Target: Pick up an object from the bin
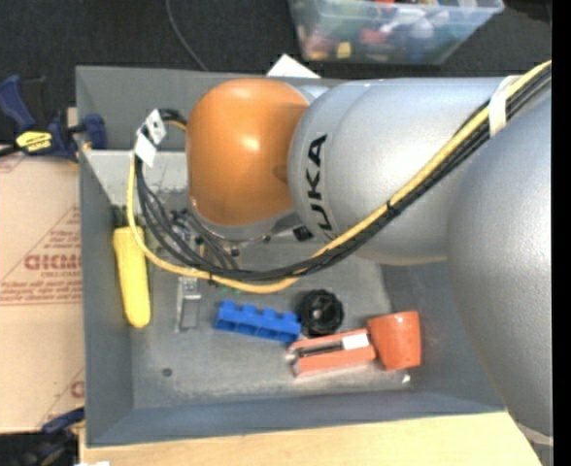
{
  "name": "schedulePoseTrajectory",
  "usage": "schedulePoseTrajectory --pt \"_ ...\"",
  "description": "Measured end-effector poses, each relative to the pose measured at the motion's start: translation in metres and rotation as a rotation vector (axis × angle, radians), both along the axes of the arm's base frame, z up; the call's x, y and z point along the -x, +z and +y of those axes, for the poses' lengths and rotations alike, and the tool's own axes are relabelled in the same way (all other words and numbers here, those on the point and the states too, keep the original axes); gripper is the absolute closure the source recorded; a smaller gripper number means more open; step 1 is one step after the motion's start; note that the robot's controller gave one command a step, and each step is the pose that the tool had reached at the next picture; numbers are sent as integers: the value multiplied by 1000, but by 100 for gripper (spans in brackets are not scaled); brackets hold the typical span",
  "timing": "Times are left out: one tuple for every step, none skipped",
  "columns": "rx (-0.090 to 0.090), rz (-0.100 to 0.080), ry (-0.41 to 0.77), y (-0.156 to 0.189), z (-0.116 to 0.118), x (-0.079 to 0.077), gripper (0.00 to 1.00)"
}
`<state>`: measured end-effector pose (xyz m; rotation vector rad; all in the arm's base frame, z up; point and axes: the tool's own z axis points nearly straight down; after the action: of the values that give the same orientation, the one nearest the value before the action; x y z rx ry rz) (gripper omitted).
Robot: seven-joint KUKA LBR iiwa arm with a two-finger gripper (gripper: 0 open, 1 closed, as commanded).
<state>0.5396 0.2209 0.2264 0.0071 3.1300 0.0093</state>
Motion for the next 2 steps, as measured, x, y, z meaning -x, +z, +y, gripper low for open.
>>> schedulePoseTrajectory --pt "-1 -1 -20 -61 8 1 0" --pt "-2 0 -86 -69 10 20 0"
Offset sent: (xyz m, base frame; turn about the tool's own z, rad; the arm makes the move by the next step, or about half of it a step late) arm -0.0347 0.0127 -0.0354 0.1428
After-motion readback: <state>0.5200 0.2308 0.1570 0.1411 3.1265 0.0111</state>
